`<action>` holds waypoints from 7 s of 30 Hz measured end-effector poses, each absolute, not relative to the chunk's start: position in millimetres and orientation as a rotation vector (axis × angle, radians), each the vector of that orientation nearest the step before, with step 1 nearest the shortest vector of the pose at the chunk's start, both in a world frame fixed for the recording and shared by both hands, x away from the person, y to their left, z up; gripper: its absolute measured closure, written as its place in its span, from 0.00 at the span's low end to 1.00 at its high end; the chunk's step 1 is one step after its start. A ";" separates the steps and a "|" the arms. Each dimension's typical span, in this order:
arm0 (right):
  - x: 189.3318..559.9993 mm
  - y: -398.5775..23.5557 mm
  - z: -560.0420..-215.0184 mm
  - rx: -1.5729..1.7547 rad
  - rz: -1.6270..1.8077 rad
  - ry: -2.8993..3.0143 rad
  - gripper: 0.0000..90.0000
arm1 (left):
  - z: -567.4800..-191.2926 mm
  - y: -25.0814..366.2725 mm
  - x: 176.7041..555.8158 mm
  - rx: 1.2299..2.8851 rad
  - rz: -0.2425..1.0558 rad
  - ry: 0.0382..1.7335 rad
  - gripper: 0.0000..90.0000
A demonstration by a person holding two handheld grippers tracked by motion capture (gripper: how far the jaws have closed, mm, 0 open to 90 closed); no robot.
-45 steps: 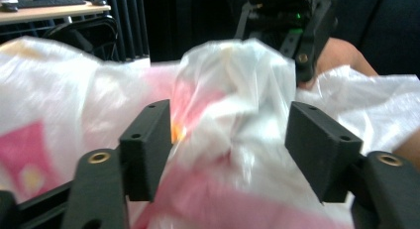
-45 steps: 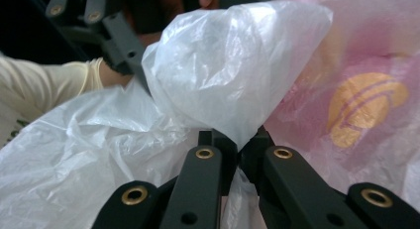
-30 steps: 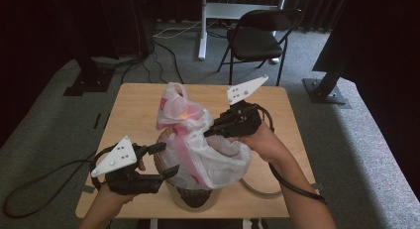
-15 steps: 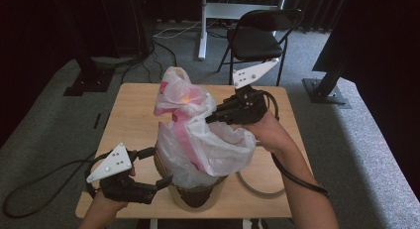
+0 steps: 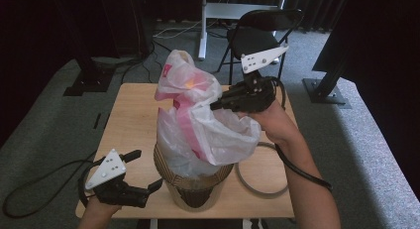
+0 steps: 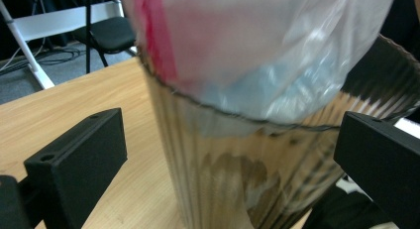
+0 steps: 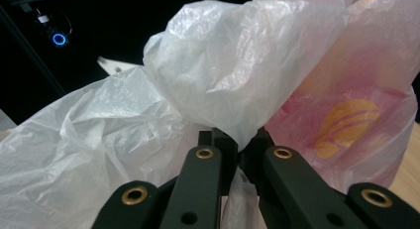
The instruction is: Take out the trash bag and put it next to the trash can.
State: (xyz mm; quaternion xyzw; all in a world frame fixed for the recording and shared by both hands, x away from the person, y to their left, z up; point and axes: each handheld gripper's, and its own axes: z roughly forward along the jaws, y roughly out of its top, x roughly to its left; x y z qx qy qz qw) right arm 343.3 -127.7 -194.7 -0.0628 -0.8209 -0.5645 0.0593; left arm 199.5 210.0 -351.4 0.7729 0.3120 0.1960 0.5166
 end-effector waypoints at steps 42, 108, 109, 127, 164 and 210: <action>421.5 -294.3 -190.4 -0.897 -2.012 -2.281 0.99 | -525.4 254.8 253.6 2.012 0.364 1.189 0.00; 452.1 -243.2 -333.4 -1.347 -1.669 -2.408 0.20 | -536.3 259.1 254.0 2.022 0.350 1.212 0.00; 450.9 -245.8 -333.2 -1.345 -1.671 -2.399 0.20 | -536.2 259.1 254.1 2.023 0.351 1.212 0.00; 426.5 -268.8 -349.2 -1.443 -1.647 -2.439 0.13 | -536.6 258.6 253.5 2.022 0.349 1.212 0.00; 381.2 -323.0 -403.8 -1.614 -1.579 -2.385 0.14 | -537.0 258.6 253.3 2.022 0.344 1.211 0.00; 329.8 -372.0 -526.6 -1.893 -1.065 -2.366 0.18 | -537.2 259.4 252.9 2.019 0.337 1.215 0.00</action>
